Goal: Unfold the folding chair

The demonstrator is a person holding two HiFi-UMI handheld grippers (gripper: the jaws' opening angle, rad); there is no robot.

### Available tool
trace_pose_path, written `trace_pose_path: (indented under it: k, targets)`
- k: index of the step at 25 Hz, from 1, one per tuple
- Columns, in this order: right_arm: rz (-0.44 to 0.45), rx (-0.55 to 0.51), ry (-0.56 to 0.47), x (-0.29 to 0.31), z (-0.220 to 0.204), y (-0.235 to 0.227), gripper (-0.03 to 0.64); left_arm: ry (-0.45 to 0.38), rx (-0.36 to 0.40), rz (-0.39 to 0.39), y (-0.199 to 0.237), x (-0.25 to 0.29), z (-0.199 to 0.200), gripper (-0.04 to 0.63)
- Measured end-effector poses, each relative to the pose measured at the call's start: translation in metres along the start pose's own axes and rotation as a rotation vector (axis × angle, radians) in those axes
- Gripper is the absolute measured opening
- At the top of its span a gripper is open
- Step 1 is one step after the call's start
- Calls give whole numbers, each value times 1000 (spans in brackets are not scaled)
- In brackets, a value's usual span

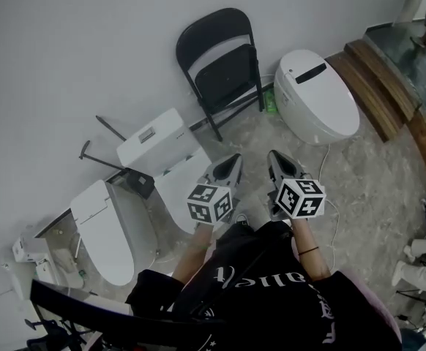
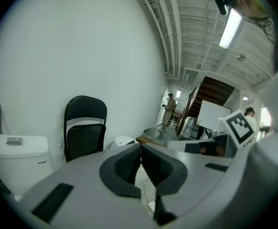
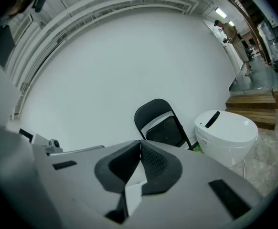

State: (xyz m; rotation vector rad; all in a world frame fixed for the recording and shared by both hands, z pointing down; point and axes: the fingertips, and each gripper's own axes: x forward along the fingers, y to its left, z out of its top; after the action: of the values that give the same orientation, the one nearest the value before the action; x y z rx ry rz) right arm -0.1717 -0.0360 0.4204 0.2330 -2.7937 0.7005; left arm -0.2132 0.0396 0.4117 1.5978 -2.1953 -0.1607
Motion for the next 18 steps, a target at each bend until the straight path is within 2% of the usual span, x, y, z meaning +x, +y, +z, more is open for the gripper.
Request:
trace_pose_path:
  k: [6, 10, 18]
  targets:
    - [34, -16, 51, 43, 12, -9, 15, 17, -39, 29, 26, 30, 4, 3]
    - [74, -30, 73, 87, 29, -28, 15, 12, -59, 77, 53, 64, 16, 3]
    - [229, -110, 165, 183, 82, -72, 15, -92, -123, 211, 102, 168, 76, 4]
